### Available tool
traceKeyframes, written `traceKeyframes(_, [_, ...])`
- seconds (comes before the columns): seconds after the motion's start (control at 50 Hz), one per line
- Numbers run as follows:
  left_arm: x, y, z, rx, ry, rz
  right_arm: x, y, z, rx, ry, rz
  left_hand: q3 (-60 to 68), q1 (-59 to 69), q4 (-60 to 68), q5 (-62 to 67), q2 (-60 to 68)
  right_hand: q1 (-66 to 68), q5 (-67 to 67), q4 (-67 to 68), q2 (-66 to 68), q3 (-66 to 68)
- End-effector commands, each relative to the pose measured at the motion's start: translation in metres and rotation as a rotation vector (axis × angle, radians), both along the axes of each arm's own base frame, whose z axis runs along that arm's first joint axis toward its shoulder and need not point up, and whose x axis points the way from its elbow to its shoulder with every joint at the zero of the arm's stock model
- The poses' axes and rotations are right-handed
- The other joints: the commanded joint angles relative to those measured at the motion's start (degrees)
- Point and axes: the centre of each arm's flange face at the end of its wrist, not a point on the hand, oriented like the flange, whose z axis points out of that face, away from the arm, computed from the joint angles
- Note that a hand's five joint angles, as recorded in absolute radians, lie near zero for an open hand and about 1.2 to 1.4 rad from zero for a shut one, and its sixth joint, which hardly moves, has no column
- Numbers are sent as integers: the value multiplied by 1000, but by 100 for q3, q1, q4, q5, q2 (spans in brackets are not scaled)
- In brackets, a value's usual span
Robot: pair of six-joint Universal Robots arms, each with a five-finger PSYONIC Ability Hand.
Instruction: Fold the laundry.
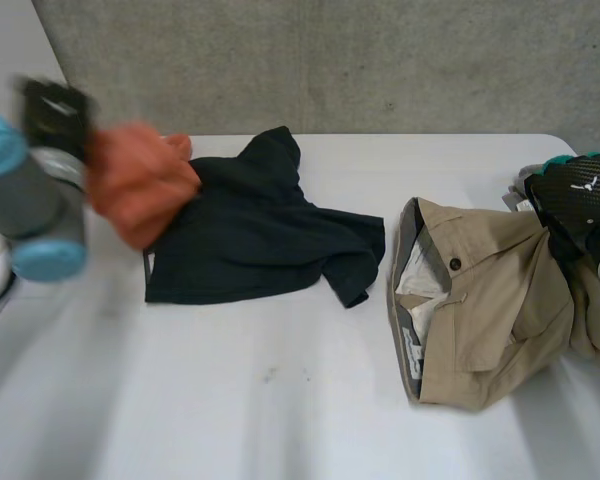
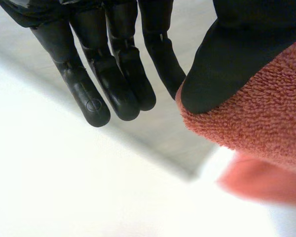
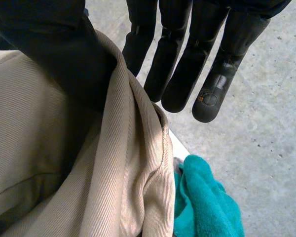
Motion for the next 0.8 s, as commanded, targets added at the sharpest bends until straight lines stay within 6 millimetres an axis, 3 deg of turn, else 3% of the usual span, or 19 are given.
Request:
traceKeyframes(0.02, [17,-12,25,-202,-66,68,2,1,-3,13,-4,5,405,829,341,613,376,2392,1400,1199,1294,1203])
traceKeyframes(0.04, [11,-9,20,-191,-77,32,4,3,-4,16,-8,12,-1734,-1310,-1798,-1526,-1764,2392,1400,1199,1294,1203])
traceKeyframes(0.06, [-5,-2,12,-172,-101,-52,5,3,-4,17,-11,15,-5798,-5374,-5862,-5589,-5827,2392,1400,1199,1294,1203])
traceKeyframes(0.1, [-20,6,1,-149,-121,-129,5,3,-4,19,-19,15,-5360,-4936,-5424,-5152,-5389,2392,1400,1199,1294,1203])
traceKeyframes(0.18, [-45,30,-20,-90,-145,-251,5,4,-4,25,-27,14,-5798,-5374,-5862,-5589,-5827,2392,1400,1199,1294,1203])
traceKeyframes(0.28, [-97,75,-44,-15,-144,-414,5,4,-5,27,-28,14,-5798,-5374,-5862,-5589,-5827,2392,1400,1199,1294,1203])
traceKeyframes(0.36, [-122,103,-58,68,-122,-539,5,4,-5,28,-28,14,-5798,-5374,-5862,-5589,-5827,2392,1400,1199,1294,1203])
traceKeyframes(0.52, [-166,135,-92,330,34,-858,4,4,-8,36,-27,9,-5592,-5168,-5656,-5384,-5622,2392,1400,1199,1294,1203])
traceKeyframes(0.64, [-181,124,-106,448,152,-923,3,5,-10,44,-26,6,-5121,-4697,-5185,-4913,-5151,2392,1400,1199,1294,1203])
traceKeyframes(0.8, [-194,108,-126,439,164,-927,3,6,-13,51,-26,6,-4515,-4091,-4579,-4307,-4545,2392,1400,1199,1294,1203])
